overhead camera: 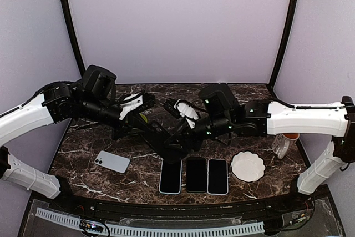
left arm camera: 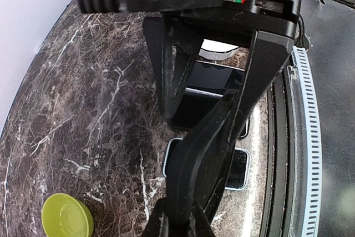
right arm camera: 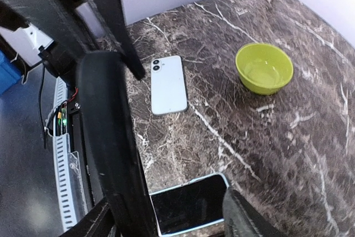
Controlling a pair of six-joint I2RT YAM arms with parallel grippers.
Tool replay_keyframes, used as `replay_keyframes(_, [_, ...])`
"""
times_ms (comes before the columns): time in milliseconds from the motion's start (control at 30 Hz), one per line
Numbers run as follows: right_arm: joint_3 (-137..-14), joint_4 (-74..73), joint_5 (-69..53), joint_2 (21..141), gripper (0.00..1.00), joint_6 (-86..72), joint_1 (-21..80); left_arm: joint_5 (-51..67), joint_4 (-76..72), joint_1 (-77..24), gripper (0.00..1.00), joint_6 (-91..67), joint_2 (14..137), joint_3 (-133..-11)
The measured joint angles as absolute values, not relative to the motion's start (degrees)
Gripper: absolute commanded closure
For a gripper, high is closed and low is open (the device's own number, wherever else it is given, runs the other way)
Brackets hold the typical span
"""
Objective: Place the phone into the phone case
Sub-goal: Pass from the left arm to the right, then place the phone case at the center of the board.
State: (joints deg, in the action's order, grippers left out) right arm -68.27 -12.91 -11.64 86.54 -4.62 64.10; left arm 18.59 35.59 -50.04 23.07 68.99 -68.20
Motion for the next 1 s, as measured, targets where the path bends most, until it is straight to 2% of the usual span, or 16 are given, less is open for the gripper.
replay_keyframes(100, [-68.2,-13.15,-11.84,86.61,0.81,-5.02,64.1,18.59,35.51,-50.04,1.0,22.98,68.99,-68.2])
replay_keyframes(133, [-68.27,-13.13,-11.97,86.65,0.96,-4.82,64.1,18.57,35.42,-50.04,1.0,22.87,68.99,-68.2])
replay_keyframes(200, [-68.58,-12.97,-12.25,87.11,1.0,-5.28,64.1,18.11,35.38,-50.04,1.0,22.72,68.99,-68.23])
replay_keyframes(233, [-68.66,-12.95,-12.82,87.29,1.0,-5.19,64.18,17.65,35.62,-49.91,0.96,22.63,69.04,-68.23])
replay_keyframes(267, [-68.71,-12.84,-12.47,87.42,1.0,-5.32,64.42,17.45,36.03,-49.71,0.76,22.39,69.1,-68.23])
replay_keyframes(300, [-68.75,-12.86,-12.16,87.48,1.0,-5.87,64.53,17.17,36.1,-49.69,0.63,22.11,69.19,-68.23])
replay_keyframes(333, [-68.75,-12.82,-11.88,87.57,1.0,-6.39,64.45,16.69,35.92,-49.74,0.45,21.8,69.23,-68.23])
replay_keyframes(400, [-68.77,-13.1,-10.79,87.77,1.0,-8.38,63.9,15.22,35.35,-49.84,0.34,20.16,69.28,-68.23])
replay_keyframes(433, [-68.75,-13.21,-10.28,87.85,1.0,-9.58,63.37,13.85,34.98,-49.95,0.32,18.79,69.28,-68.2])
replay_keyframes(600, [-65.36,-12.84,-6.35,87.96,1.0,-20.05,57.21,7.11,31.38,-50.04,0.39,10.55,68.42,-64.14])
replay_keyframes(767, [-58.7,-13.85,0.25,86.87,1.0,-30.13,51.75,5.85,29.26,-50.04,0.62,0.45,70.46,-54.5])
replay_keyframes(833, [-56.62,-14.35,2.83,85.36,1.0,-32.86,50.78,7.01,28.1,-50.06,0.68,-2.85,74.02,-51.05])
replay_keyframes(1000, [-55.46,-14.46,6.37,81.21,1.0,-36.18,50.68,9.26,25.82,-50.46,0.71,-6.33,82.72,-47.24])
